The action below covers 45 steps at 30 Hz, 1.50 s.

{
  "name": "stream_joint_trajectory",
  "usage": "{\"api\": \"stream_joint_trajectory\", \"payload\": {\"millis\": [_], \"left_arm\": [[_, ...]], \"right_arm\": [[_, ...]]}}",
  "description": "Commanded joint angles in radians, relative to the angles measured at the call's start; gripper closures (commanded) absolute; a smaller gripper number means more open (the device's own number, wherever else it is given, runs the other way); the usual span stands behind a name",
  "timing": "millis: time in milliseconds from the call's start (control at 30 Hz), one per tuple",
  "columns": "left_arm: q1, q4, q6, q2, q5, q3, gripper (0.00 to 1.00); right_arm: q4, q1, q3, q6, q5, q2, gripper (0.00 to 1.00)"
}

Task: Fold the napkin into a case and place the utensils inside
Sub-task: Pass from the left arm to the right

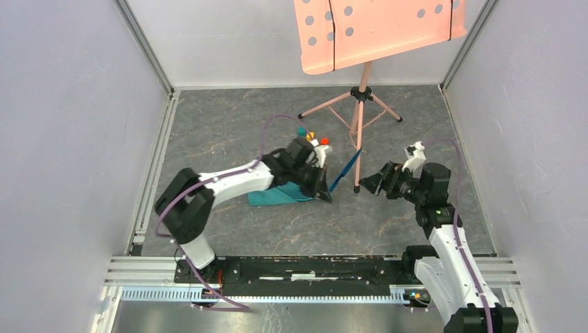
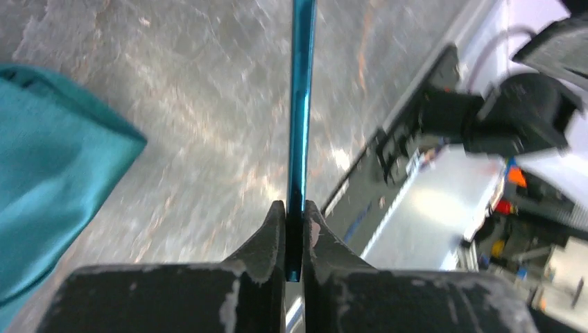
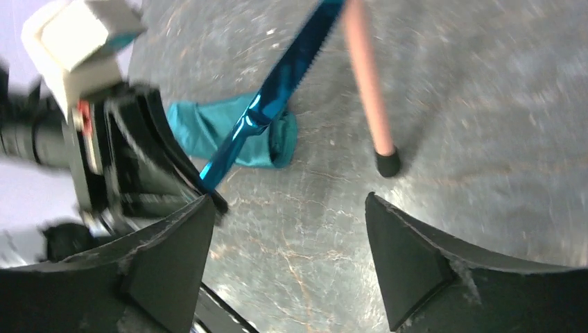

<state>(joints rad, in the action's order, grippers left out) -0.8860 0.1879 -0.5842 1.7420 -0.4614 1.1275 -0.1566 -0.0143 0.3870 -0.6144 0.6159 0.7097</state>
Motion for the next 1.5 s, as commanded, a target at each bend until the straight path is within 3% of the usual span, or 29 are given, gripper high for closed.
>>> {"api": "stream_joint_trajectory", "payload": {"millis": [0,100,167,467,633,800,1067,1467], "left_arm": [[0.084,0.235,0.221,-0.207,-0.236,-0.036,0.98],[0.095,0.362,0.305,-0.293,-0.312,-0.074,0.98],[0.105,0.399,0.318,-0.343,-0.342,-0.108,0.98],[0.126,0.424,0.327,-0.413,-0.473,-0.167,0.98],[0.126,0.445,0.348,-0.402,-0.515,-0.161,0.98],[0.13,0.453,0.354,-0.41,-0.538,-0.162,0.98],[0.133,0.453,0.348,-0.423,-0.546,-0.181,0.98],[0.133,0.453,0.34,-0.441,-0.543,-0.196,0.98]], "right_arm": [[0.004,0.14,0.13,0.414,0.063,-0.012,0.12],[0.002,0.286,0.194,0.667,0.108,-0.042,0.02],[-0.013,0.358,0.227,0.85,0.148,-0.074,0.02],[-0.338,0.471,0.416,1.673,0.281,-0.03,0.03],[-0.499,0.589,0.518,1.931,0.214,0.097,0.04],[-0.598,0.834,0.559,2.0,-0.066,0.224,0.12],[-0.557,0.925,0.487,2.022,-0.162,0.261,0.44],[-0.437,1.004,0.429,1.913,-0.264,0.27,0.49]]}}
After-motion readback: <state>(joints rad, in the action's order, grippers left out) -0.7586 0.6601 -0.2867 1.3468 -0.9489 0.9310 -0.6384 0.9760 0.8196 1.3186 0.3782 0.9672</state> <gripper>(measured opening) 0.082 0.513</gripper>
